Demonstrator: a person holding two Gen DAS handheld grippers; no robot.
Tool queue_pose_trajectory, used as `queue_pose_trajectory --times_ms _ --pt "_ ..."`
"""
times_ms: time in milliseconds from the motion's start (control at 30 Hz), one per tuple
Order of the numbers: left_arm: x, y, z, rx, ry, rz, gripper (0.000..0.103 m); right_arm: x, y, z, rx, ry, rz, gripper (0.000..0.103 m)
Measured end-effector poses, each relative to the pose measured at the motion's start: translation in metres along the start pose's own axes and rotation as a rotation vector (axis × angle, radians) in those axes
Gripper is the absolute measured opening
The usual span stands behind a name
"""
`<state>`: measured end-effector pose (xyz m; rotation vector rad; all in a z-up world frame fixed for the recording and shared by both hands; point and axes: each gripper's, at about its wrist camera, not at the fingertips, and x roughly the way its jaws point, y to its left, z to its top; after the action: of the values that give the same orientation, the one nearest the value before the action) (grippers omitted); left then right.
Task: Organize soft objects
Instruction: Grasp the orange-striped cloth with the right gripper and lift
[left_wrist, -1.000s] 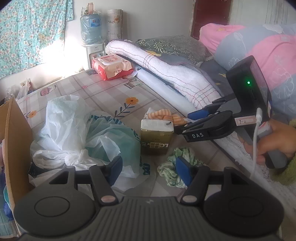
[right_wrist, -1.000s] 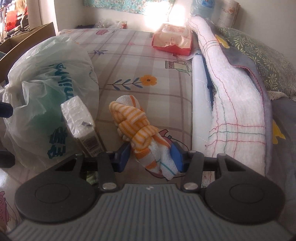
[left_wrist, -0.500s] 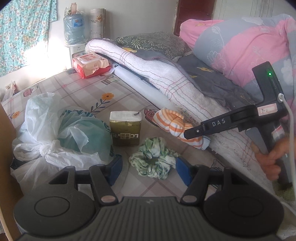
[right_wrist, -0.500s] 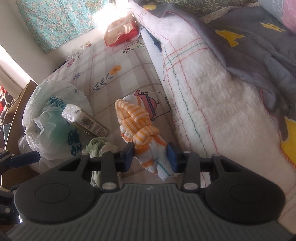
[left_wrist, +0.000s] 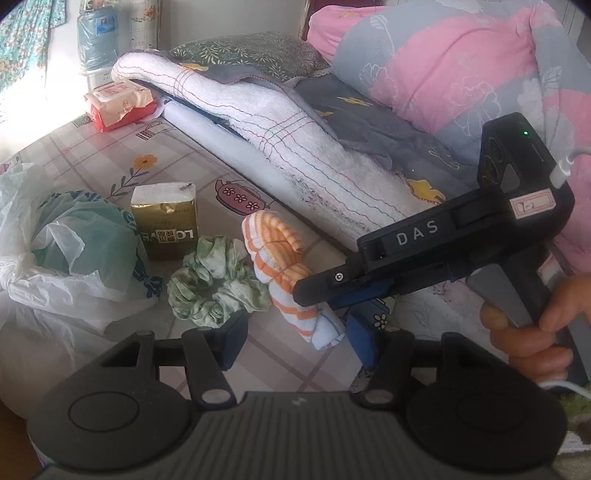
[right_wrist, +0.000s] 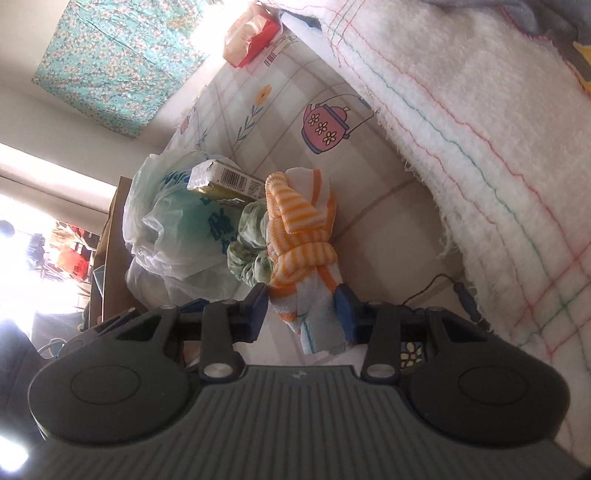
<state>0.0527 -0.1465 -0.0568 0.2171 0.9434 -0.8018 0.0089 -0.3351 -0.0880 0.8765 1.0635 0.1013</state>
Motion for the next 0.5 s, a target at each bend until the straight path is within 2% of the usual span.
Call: queue_pose_trajectory --times_ms 233,367,500 --pt "0.013 0.003 0.002 -0.004 0.036 0.009 0.060 0.018 0.011 0.000 0.015 0.045 0.090 0.042" --pt "0.022 0.007 0.007 -0.006 0.051 0.010 0.060 0.010 0.014 0.010 -0.011 -0.027 0.050 0.049" --pt "0.035 0.009 0.012 -0.014 0.079 0.006 0.056 0.018 0.005 0.017 0.025 -0.018 0.029 0.049"
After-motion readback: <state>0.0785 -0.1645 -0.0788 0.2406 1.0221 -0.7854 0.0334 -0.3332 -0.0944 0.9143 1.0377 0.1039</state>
